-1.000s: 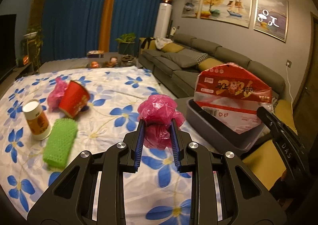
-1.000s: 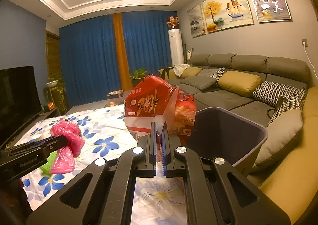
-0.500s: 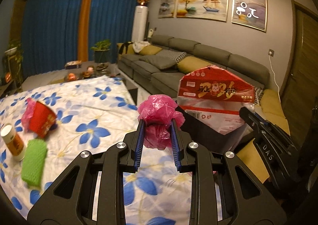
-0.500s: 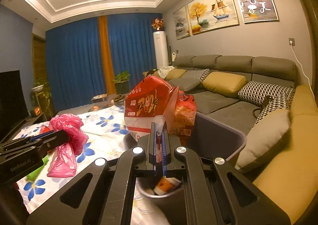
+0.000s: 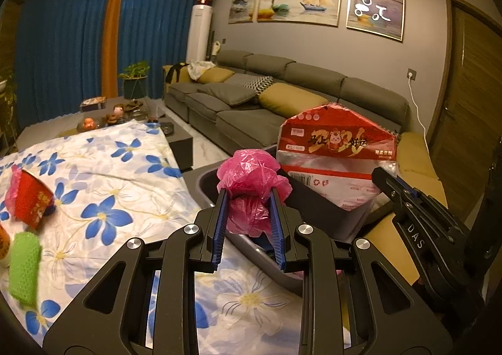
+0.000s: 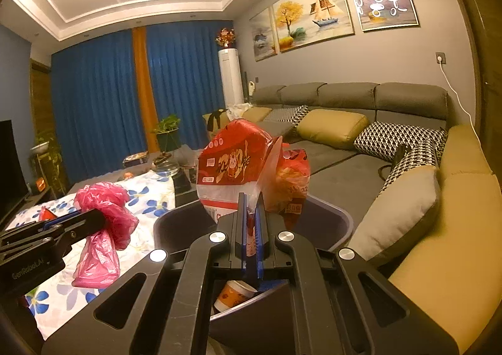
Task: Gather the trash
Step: 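Carry the red snack bag and pink bag with both tools over the grey bin, then open both tools to drop the snack bag and pink bag into the bin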
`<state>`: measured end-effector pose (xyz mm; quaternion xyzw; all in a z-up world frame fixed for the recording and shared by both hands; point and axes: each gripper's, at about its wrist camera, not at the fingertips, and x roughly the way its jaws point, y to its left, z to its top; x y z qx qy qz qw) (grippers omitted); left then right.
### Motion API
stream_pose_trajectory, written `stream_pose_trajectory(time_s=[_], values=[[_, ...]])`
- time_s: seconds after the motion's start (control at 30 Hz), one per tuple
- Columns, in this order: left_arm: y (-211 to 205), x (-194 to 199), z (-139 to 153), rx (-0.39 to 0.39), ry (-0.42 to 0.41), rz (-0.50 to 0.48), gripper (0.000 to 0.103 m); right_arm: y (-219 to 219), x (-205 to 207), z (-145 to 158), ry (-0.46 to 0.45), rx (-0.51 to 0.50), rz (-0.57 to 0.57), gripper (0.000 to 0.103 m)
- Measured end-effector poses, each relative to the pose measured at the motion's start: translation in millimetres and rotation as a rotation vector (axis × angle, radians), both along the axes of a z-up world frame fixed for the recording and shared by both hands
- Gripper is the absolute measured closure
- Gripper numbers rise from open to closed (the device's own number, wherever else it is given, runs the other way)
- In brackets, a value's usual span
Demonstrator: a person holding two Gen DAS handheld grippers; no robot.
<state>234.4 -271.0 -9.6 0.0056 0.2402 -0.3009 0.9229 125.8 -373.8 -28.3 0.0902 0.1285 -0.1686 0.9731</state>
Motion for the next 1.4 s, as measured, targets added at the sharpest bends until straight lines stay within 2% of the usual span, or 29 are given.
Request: stream_pose_trajectory(time_s=[0.37, 1.3, 1.4], values=[[-25.1, 10.8, -7.3, 0.009, 0.013, -0.047, 0.078, -15.4, 6.1, -1.6, 0.018, 0.004, -0.022, 0.098], [-50.8, 23.9, -27.8, 0.025, 0.060, -0.100, 0.077, -25.4, 24.2, -9.2, 0.051, 0.033, -0.031, 0.097], [-51.9, 25.2, -29.6, 0.026, 0.063, -0.109, 0.072, -27.7, 25.2, -8.6, 0.049, 0.038, -0.027, 0.097]])
